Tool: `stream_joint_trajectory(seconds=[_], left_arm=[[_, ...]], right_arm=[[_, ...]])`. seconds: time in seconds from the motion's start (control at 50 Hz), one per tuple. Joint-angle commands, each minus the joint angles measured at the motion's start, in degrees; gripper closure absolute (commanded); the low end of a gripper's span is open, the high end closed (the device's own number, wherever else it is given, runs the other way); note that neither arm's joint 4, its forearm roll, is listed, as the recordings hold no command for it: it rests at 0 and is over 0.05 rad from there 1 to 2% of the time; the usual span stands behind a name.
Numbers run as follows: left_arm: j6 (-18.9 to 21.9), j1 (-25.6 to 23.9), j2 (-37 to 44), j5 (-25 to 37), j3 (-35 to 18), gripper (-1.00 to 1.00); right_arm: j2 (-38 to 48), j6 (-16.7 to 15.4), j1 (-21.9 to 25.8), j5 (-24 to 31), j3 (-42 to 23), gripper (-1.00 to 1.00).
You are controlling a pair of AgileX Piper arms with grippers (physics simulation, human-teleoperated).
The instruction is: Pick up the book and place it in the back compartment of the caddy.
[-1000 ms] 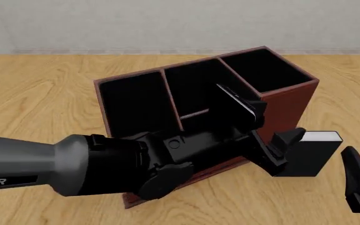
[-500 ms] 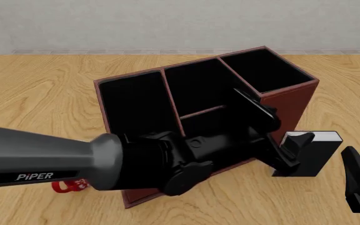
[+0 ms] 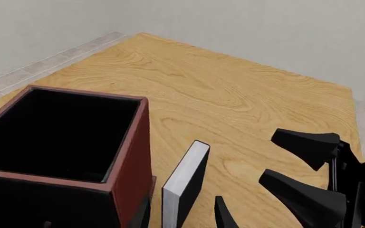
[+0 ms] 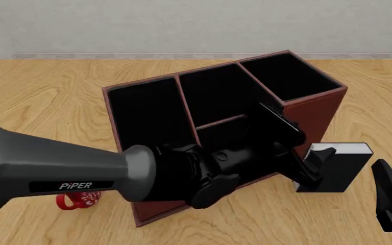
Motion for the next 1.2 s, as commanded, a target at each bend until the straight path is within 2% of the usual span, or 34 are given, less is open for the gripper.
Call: stream_joint_trajectory(seconds=[0.02, 0.26, 0.36, 1.2], left_arm=[[-0.12, 1.06, 2.56, 0.78, -1.62, -1.00], [-0.15, 0.91, 4.74, 1.55, -3.47, -1.00], [-0.06, -0.94, 5.45, 1.52, -3.57, -1.00], [1.67, -0.59, 10.12, 3.64, -8.10, -1.00]], right_arm=[[-0.01, 0.00, 0.00, 0.00, 0.00, -1.00], [0.01, 0.01, 0.00, 0.00, 0.00, -1.00], [-0.01, 0.01, 0.00, 0.00, 0.00, -1.00], [-0.01, 0.01, 0.01, 0.00, 0.00, -1.00]])
